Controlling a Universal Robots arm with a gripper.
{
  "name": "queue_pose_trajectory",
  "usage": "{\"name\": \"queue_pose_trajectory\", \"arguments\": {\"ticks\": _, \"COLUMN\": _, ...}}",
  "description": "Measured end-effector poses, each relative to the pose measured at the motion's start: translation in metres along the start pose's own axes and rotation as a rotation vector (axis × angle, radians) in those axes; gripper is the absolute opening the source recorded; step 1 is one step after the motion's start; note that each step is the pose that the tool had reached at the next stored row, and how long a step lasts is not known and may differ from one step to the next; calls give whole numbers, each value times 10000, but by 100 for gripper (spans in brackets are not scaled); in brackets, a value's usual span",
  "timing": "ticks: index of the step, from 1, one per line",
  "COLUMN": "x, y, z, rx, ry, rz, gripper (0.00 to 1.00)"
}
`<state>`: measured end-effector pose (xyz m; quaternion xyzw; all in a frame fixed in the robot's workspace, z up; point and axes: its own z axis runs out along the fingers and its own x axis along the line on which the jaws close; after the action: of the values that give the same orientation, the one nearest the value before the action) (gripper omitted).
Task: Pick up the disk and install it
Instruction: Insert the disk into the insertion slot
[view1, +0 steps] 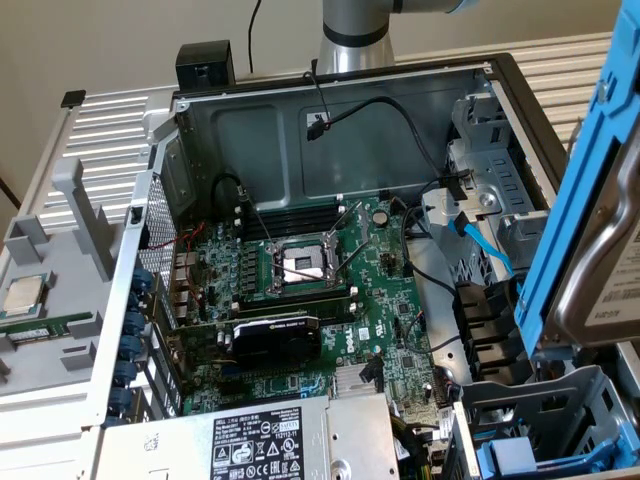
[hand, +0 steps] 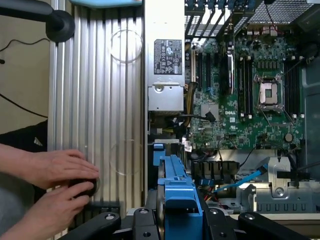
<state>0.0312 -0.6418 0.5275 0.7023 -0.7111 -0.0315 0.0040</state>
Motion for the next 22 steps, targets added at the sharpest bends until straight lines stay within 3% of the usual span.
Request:
{"name": "queue_pose_trajectory", "arguments": {"ticks": 3, "x": -10, "y": -2, "z": 21, "rx": 0, "ry": -73, "rz": -2, "gripper": 37}}
{"name": "queue_pose_trajectory", "arguments": {"ticks": 6, "x": -20, "y": -2, "z": 39, "rx": -1, "ry": -102, "rz": 1, "gripper": 37}}
{"name": "queue_pose_trajectory", "arguments": {"ticks": 19, "x": -77, "y": 12, "z": 70, "rx": 3, "ry": -109, "rz": 49, "gripper": 37}}
{"name": "queue_pose_trajectory", "arguments": {"ticks": 22, "x": -76, "y": 12, "z": 98, "rx": 4, "ry": -134, "rz": 56, "gripper": 37}}
